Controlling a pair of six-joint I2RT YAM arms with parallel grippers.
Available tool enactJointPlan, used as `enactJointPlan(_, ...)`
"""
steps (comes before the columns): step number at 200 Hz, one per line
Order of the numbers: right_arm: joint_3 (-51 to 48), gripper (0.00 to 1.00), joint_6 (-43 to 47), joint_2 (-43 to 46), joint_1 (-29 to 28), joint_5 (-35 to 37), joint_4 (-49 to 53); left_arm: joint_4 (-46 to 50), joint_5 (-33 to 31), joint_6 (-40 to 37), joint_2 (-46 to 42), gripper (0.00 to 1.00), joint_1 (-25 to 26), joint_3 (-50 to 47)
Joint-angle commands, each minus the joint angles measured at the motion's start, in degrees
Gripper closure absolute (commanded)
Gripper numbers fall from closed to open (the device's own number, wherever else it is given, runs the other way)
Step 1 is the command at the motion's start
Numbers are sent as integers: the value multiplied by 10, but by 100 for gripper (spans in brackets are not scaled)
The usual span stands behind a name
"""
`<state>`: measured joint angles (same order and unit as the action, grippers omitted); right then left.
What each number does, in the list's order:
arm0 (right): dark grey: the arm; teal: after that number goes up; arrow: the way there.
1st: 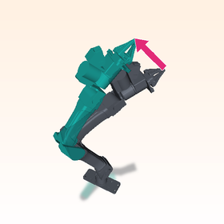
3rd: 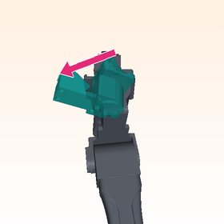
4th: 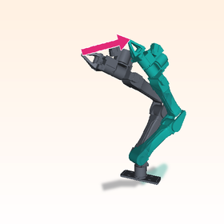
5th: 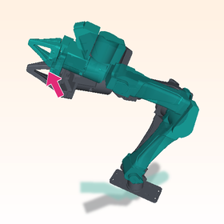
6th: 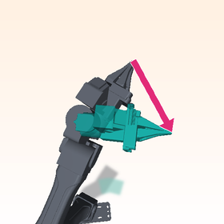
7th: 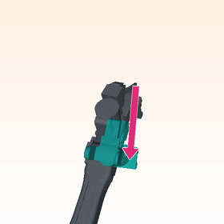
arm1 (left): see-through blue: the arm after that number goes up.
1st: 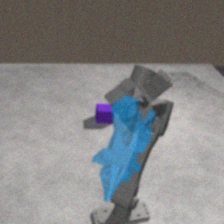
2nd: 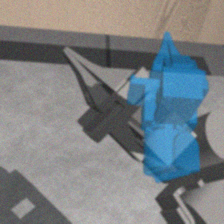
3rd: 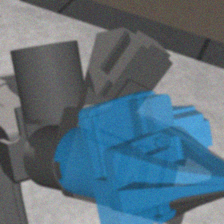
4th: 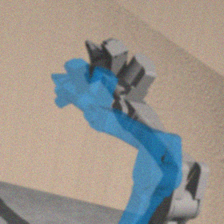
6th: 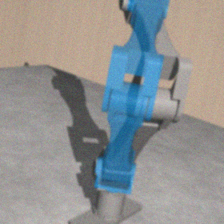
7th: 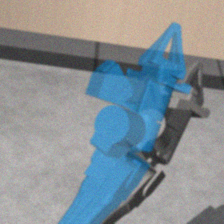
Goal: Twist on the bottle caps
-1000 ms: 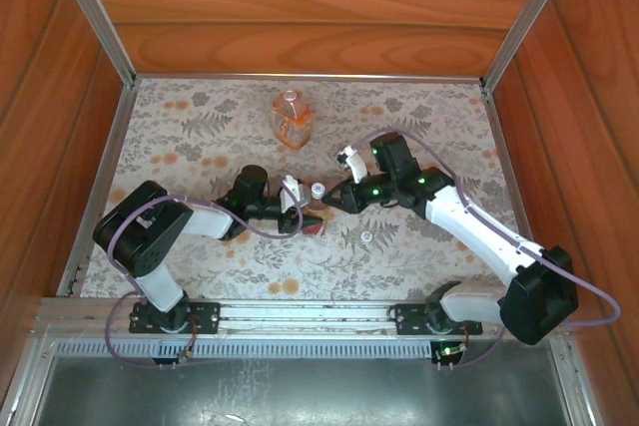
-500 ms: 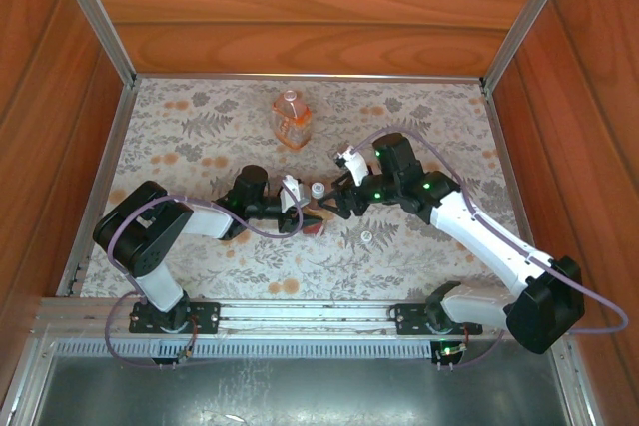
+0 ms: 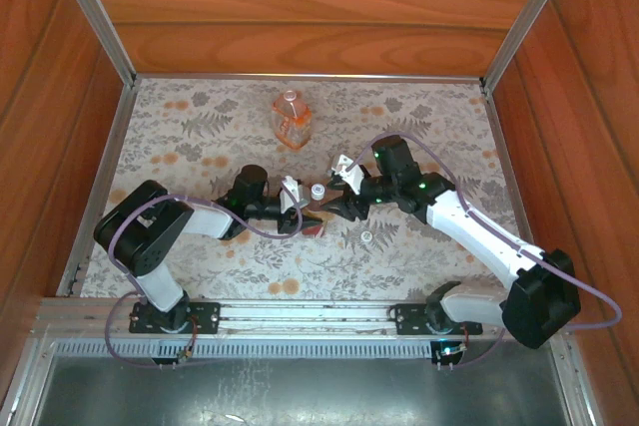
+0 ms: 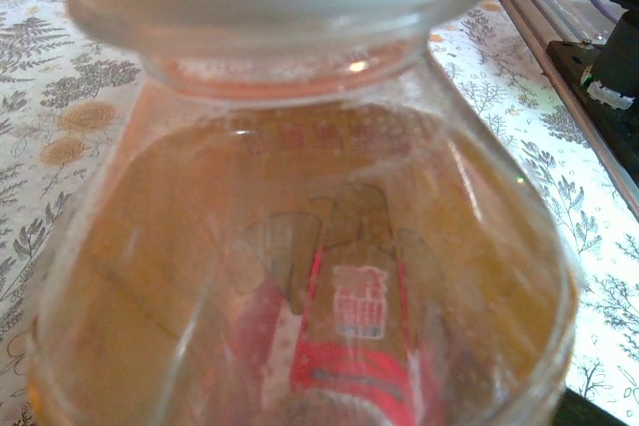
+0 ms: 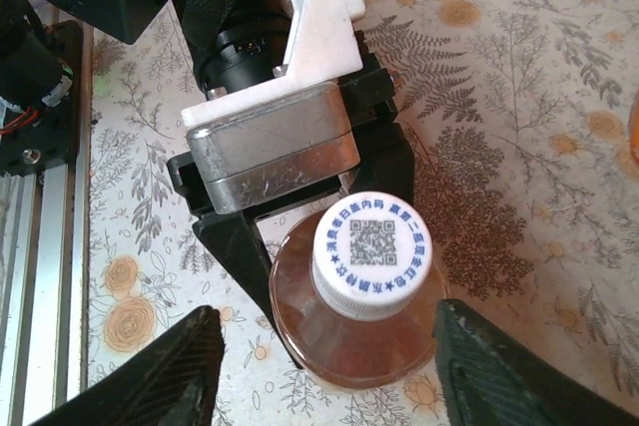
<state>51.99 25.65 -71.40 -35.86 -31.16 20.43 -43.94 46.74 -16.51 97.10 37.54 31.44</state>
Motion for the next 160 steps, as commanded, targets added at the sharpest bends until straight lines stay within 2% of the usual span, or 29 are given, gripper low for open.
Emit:
enactJointPlan(1,27,43,22,-18,6,-37,1,33,19,-2,17,45,2,-1)
enactJointPlan(98,65,57,19,-78,6,-66,4,33,25,-2,15,45,2,-2)
enactJointPlan(141,67,71,4,-78,7,-59,6,33,22,1,14,45,2,-1)
enactJointPlan(160,62,72,7,-68,6,-65,11,33,29,12,8,35,2,2)
